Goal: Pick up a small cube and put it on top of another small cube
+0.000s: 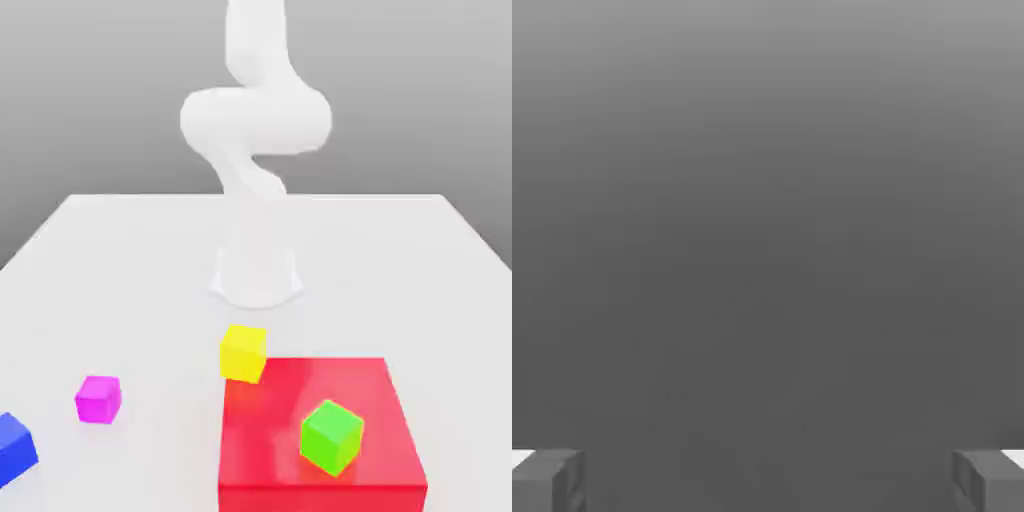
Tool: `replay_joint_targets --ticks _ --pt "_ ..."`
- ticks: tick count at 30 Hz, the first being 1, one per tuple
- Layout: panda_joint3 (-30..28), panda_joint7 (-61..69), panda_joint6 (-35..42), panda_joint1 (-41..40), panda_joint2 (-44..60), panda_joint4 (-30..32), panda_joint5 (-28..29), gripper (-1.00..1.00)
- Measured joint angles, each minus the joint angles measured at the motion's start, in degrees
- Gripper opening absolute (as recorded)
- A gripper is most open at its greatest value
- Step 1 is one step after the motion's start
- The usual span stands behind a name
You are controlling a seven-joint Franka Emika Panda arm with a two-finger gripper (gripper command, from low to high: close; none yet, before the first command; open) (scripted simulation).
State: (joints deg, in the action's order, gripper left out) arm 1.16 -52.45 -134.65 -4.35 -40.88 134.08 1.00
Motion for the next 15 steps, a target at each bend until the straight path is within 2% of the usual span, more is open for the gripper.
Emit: replay_joint_targets --ticks 9,15 --pt "2.2 -24.4 -10.4 -14.3 18.1 8.3 4.2 0.00" --pt "1.0 -39.8 -17.1 -21.4 30.0 13.8 6.1 0.00"
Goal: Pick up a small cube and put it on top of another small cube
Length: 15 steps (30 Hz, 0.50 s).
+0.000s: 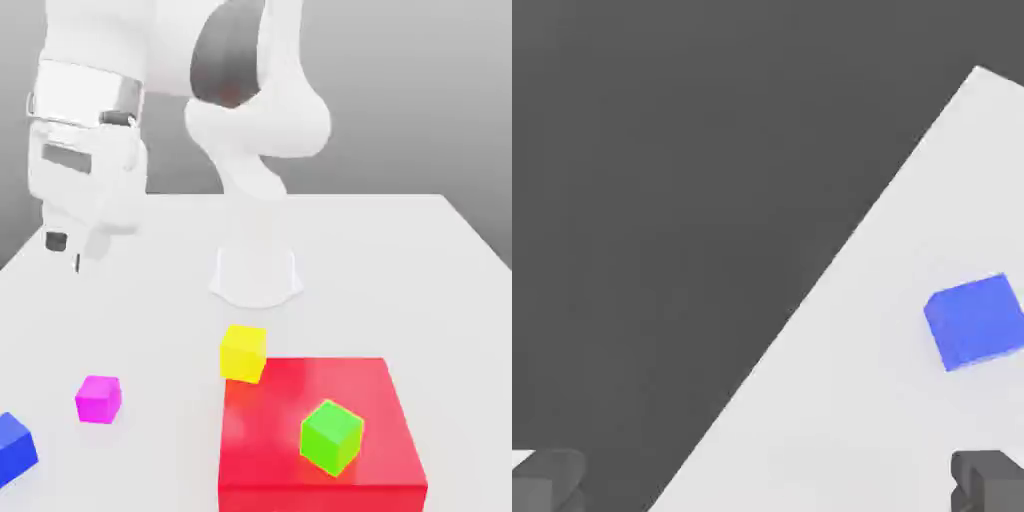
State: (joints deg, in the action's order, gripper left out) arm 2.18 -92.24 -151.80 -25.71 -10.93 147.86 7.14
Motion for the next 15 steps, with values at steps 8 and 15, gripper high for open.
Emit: replay_joint_targets --ticks 8,15 --pt "-3.1 -14.5 -9.4 -6.7 15.3 7.4 -5.8 0.00" --pt "-2.4 -15.0 -20.4 -7.5 29.4 5.8 -8.2 -1.00"
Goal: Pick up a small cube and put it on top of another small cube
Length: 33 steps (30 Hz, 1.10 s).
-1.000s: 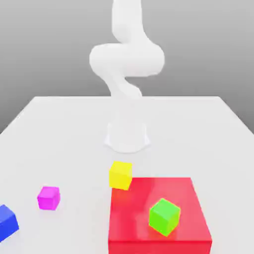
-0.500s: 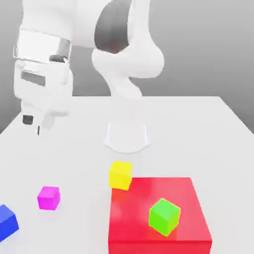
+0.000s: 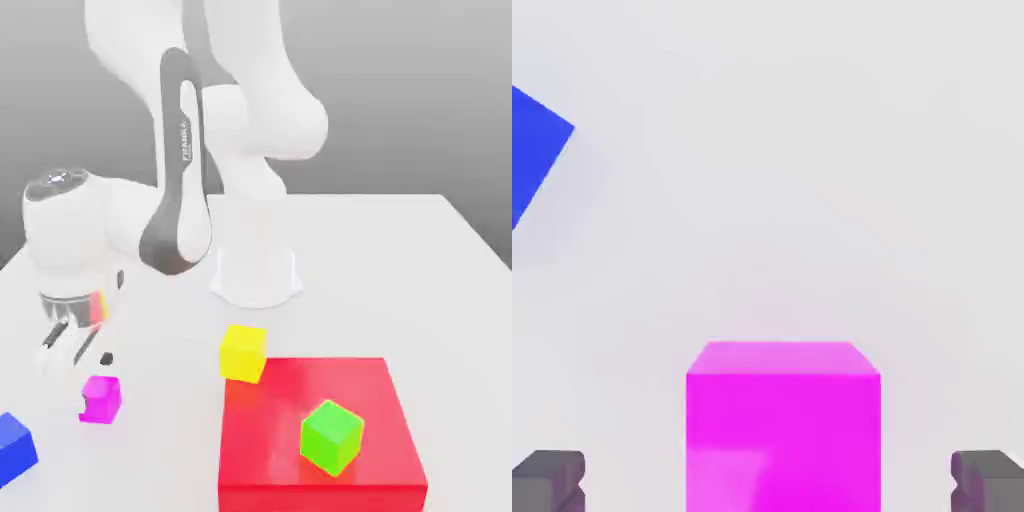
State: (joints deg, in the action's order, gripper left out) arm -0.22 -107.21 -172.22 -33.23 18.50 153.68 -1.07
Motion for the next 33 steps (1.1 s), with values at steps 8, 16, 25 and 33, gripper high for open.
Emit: replay_joint_targets --ticks 8,16,25,33 --pt "0.1 -0.1 0.7 -0.1 -1.0 0.2 0.0 -1.00" --pt "0.0 2.8 13.0 -0.9 -10.7 -2.3 0.8 -1.00" --pt "0.5 15.6 25.6 -3.5 -5.2 -20.5 1.0 -1.00" --pt "0.5 16.8 19.4 -3.7 3.1 -22.6 1.2 1.00"
